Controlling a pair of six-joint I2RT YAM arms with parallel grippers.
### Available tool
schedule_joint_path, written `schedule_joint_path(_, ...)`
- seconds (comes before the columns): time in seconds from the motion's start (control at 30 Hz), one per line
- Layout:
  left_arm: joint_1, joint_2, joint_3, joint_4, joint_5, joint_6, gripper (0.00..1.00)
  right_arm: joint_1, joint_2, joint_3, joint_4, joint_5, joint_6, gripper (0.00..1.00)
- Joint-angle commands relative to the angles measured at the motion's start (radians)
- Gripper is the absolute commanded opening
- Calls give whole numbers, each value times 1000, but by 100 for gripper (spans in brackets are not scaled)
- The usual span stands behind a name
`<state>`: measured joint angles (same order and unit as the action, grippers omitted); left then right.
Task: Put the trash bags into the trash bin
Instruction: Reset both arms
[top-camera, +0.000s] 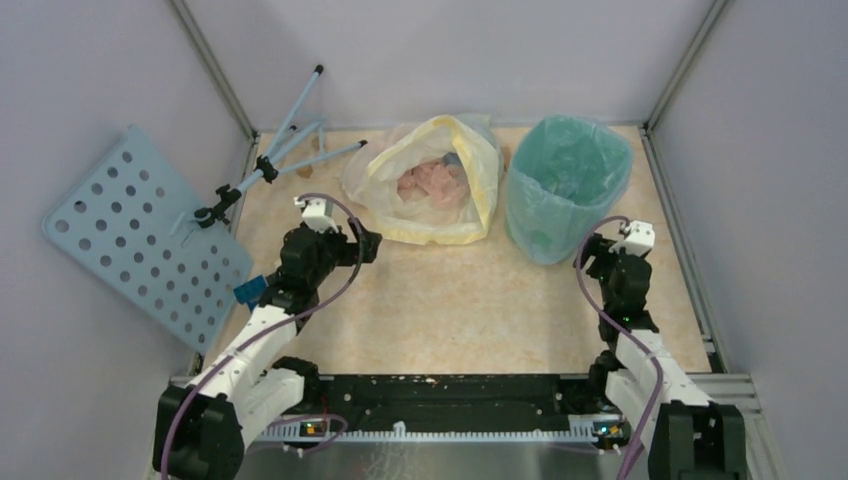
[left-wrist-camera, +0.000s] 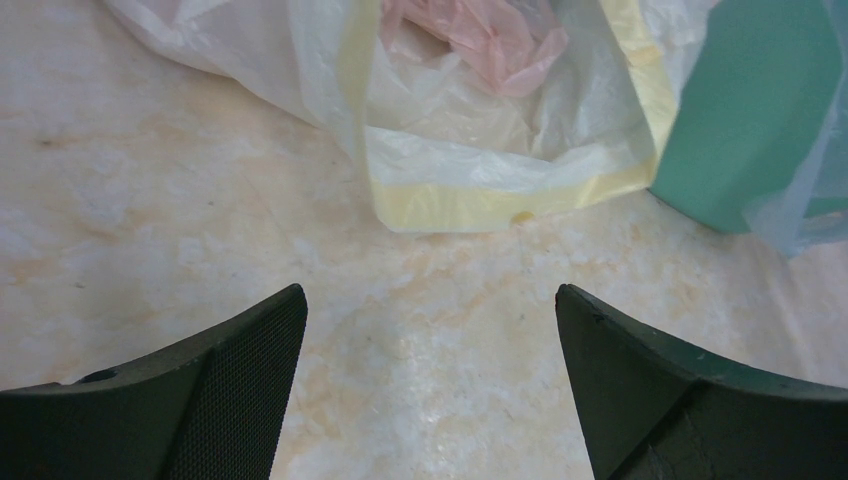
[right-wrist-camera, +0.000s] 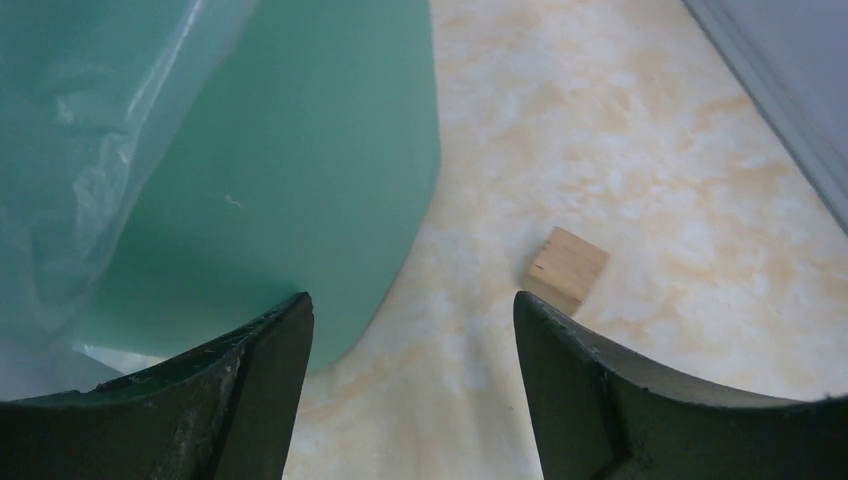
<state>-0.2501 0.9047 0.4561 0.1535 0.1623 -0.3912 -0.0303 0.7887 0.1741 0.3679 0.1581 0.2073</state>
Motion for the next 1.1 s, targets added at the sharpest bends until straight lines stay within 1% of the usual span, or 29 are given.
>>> schedule_joint_path(0.0, 5, 46, 1, 148, -151, 83, 99, -2, 104, -22, 347, -193, -147, 73)
schedule_joint_path(0.13, 6, 74, -24, 238, -249, 142, 99, -1, 234, -19, 454, -173, -151, 73)
schedule_joint_path(0.23, 14, 100, -61, 323, -302, 187, 99, -1, 332, -33, 603, -165, -122, 73)
schedule_joint_path(0.37, 30, 149, -117, 463, -315, 257, 99, 5, 459, 2, 661, -184, -152, 73)
schedule_joint_path(0.43, 37, 167, -160, 558, -324, 309, 99, 12, 473, 30, 623, -181, -168, 73)
schedule_joint_path(0.47, 43, 184, -176, 597, -331, 323, 99, 17, 486, 25, 652, -183, -184, 73)
schedule_joint_path(0.53, 63, 222, -188, 645, -321, 331, 99, 22, 545, -7, 766, -163, -194, 73)
schedule_joint_path(0.6, 75, 262, -196, 686, -310, 346, 99, 24, 638, -39, 914, -105, -196, 73)
schedule_joint_path(0.63, 78, 282, -212, 727, -302, 364, 99, 49, 677, -44, 980, -83, -197, 73)
schedule_joint_path(0.67, 79, 301, -220, 767, -290, 394, 99, 54, 664, -36, 932, -86, -201, 76)
schedule_joint_path(0.7, 80, 316, -230, 797, -281, 430, 99, 56, 645, -19, 865, -91, -202, 86)
schedule_joint_path(0.73, 80, 330, -232, 808, -281, 456, 99, 58, 658, 2, 860, -96, -202, 89)
schedule_joint_path(0.77, 81, 345, -229, 811, -290, 469, 99, 59, 671, 7, 866, -92, -202, 90)
schedule_joint_path(0.8, 82, 364, -224, 815, -303, 479, 99, 60, 661, 11, 834, -92, -202, 90)
schedule_joint_path(0.87, 85, 408, -220, 838, -310, 477, 99, 59, 670, 9, 857, -90, -201, 90)
schedule_joint_path(0.97, 94, 477, -235, 940, -315, 489, 99, 59, 668, 10, 852, -92, -201, 91)
schedule_joint_path(1.07, 96, 496, -233, 953, -306, 500, 99, 59, 668, 12, 849, -89, -202, 91)
